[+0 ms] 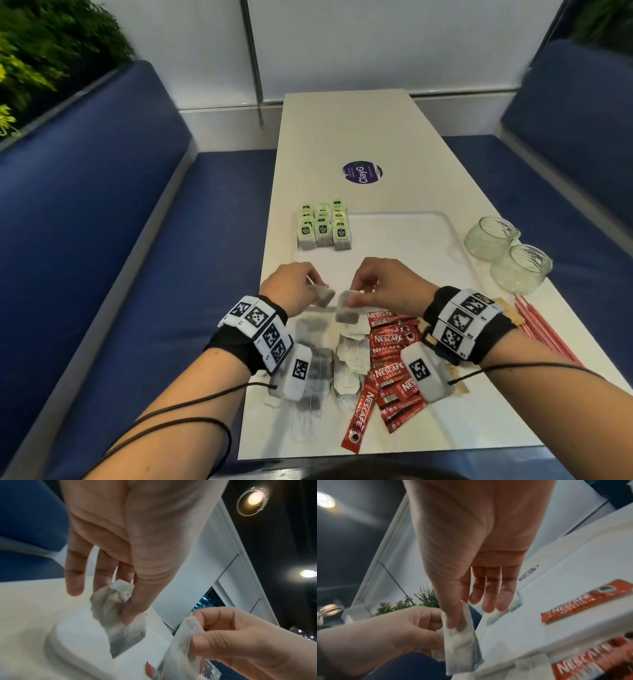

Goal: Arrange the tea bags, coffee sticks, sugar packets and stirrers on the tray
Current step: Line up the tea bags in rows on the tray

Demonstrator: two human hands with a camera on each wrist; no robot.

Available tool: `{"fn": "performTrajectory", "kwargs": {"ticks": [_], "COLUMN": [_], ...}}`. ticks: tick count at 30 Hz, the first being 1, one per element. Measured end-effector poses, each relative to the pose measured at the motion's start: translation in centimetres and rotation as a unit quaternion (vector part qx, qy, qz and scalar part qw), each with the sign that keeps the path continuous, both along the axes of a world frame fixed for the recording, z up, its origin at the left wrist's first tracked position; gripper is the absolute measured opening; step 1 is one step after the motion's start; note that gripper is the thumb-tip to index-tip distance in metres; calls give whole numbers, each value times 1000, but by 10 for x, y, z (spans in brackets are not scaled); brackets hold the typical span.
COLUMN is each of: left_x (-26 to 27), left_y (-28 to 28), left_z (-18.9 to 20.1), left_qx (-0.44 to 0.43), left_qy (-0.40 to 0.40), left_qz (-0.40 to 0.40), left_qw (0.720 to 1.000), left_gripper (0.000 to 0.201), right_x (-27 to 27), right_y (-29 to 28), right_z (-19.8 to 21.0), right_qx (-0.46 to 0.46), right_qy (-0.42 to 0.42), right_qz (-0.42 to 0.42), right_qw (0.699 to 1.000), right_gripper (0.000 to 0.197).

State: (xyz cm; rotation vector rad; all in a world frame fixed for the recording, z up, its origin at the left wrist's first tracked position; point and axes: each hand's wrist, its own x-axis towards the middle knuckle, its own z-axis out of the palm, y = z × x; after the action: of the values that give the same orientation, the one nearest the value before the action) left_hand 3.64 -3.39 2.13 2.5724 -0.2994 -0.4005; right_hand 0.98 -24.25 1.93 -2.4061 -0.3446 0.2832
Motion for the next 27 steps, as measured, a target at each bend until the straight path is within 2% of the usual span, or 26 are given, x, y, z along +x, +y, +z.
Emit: {"fn": "performTrajectory", "kwargs": {"ticks": [3, 6, 9, 11, 13, 15, 18, 20, 22, 24, 26, 27], "left_x": [3, 4, 6, 9, 12, 14, 20, 29, 39, 45, 46, 48], "left_y": [-5, -9, -8, -8, -12, -19, -27, -28, -28, -31, -39, -42], "left_z": [10, 13, 12, 9, 4, -1, -8, -14, -18, -18, -18, -18], "left_qx": [-50, -141, -230, -302, -377, -430, -453, -437, -342, -226, -148, -140], "left_qy": [-12, -18, -59, -56, -19, 53, 131, 102, 9, -76, -115, -120], "left_qz": [-33, -53, -29, 3, 49, 82, 119, 147, 151, 92, 30, 18], "left_qw": [998, 988, 971, 952, 925, 898, 874, 882, 928, 967, 982, 983], "left_gripper": [16, 26, 26, 23, 25, 22, 23, 26, 31, 38, 44, 46], "right_x": [7, 15, 18, 21, 25, 30, 41, 47, 53, 59, 66, 70], "right_y": [4, 7, 9, 10, 13, 15, 14, 11, 9, 12, 17, 20], "right_z": [1, -4, -12, -14, -11, -5, -3, -5, -5, -3, -4, -5], "right_qx": [18, 57, 114, 170, 239, 274, 246, 188, 138, 128, 158, 181], "right_qy": [-12, -19, -26, -20, -13, -7, 6, 10, 13, 20, 39, 50], "right_qz": [27, 12, -26, -49, -63, -71, -103, -147, -184, -213, -239, -249], "right_qw": [999, 998, 993, 984, 969, 959, 964, 971, 973, 968, 957, 950], "right_gripper": [17, 17, 16, 18, 21, 22, 20, 19, 20, 18, 18, 19]}}
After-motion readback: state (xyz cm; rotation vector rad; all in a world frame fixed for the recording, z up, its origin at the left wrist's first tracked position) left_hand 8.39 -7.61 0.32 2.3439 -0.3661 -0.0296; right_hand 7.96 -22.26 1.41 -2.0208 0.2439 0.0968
